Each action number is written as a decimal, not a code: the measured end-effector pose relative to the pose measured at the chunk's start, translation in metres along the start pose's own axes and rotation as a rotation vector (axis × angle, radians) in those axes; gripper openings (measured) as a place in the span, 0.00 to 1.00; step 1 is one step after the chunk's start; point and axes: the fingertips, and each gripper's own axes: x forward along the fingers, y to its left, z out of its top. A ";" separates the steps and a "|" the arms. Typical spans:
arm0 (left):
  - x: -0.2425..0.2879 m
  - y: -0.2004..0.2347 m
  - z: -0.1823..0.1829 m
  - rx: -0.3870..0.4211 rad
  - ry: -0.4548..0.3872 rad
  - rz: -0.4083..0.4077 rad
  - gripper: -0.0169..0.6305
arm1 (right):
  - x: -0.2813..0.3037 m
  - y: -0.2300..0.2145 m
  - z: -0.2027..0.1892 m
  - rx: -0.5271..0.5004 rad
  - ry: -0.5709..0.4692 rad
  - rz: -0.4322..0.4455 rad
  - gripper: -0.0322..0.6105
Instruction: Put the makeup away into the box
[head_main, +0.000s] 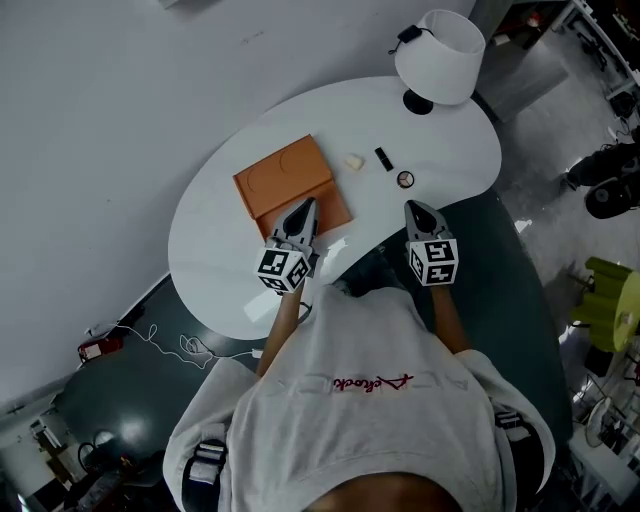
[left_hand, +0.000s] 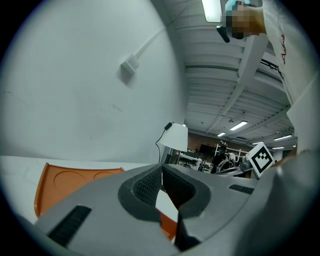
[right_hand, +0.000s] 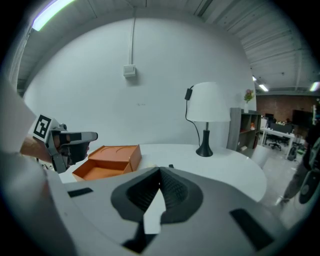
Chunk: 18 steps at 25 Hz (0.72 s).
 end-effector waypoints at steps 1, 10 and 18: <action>0.004 0.000 -0.005 -0.003 0.012 0.001 0.05 | 0.002 -0.003 -0.005 0.006 0.012 0.000 0.08; 0.031 0.005 -0.048 -0.032 0.120 0.006 0.05 | 0.022 -0.027 -0.059 0.059 0.133 0.009 0.08; 0.050 0.010 -0.068 -0.046 0.188 0.023 0.05 | 0.036 -0.036 -0.093 0.086 0.233 0.040 0.08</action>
